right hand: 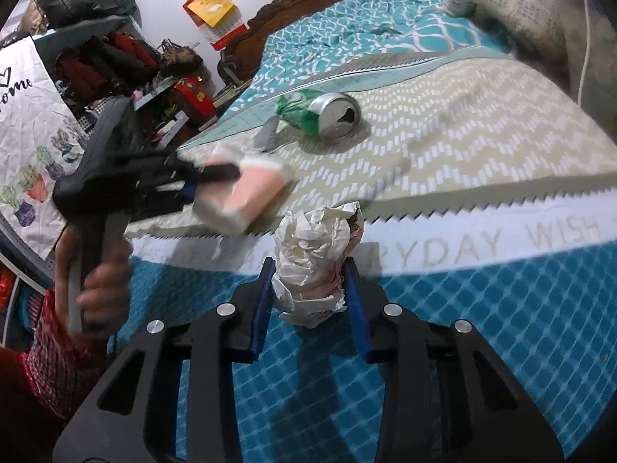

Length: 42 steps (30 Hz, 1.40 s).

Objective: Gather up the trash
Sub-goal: 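Grasp the pink paper cup with the left tool while the right tool grasps the white tissue, then carry the cup with the left tool while the right tool carries the tissue, dropping both into the bin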

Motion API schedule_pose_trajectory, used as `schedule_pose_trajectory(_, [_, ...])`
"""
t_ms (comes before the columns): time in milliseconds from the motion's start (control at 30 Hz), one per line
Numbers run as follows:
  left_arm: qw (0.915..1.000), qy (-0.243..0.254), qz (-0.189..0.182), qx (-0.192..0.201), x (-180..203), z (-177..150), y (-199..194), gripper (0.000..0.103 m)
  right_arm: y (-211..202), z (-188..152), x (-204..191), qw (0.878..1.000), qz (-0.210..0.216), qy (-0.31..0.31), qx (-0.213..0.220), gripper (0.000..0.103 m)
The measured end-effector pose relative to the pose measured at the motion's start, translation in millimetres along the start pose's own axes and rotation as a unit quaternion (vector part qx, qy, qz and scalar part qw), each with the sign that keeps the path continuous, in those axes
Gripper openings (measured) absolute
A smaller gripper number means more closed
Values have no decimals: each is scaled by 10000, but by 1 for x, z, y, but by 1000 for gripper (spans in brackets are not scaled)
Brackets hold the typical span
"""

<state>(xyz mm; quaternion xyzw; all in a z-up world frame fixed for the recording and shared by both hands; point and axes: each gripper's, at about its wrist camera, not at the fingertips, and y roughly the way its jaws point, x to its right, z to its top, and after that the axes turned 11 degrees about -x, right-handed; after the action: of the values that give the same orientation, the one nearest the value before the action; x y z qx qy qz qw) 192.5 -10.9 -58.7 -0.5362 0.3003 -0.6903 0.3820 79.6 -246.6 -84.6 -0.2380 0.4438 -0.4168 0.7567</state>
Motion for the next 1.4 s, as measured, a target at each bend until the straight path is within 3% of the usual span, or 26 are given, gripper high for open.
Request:
schedule_pose_trajectory(267, [9986, 377, -217, -294, 27, -62, -9, 26, -21, -33, -8, 9999, 45, 41, 139, 37])
schedule_pose_trajectory(500, [9948, 913, -357, -279, 70, -86, -11, 27, -54, -55, 14, 9982, -103, 424, 423, 37])
schedule_pose_trajectory(700, [9916, 1160, -433, -366, 99, -86, -4, 27, -82, -64, 34, 9946, -194, 705, 735, 37])
schedule_pose_trajectory(1100, [9895, 1285, -139, -650, 121, -89, 31, 27, -95, -86, 64, 9909, -131, 1075, 796, 37])
schedule_pose_trajectory(1400, [9882, 1334, -253, -702, 141, -76, 35, 27, -101, -79, 73, 9898, -93, 1099, 901, 37])
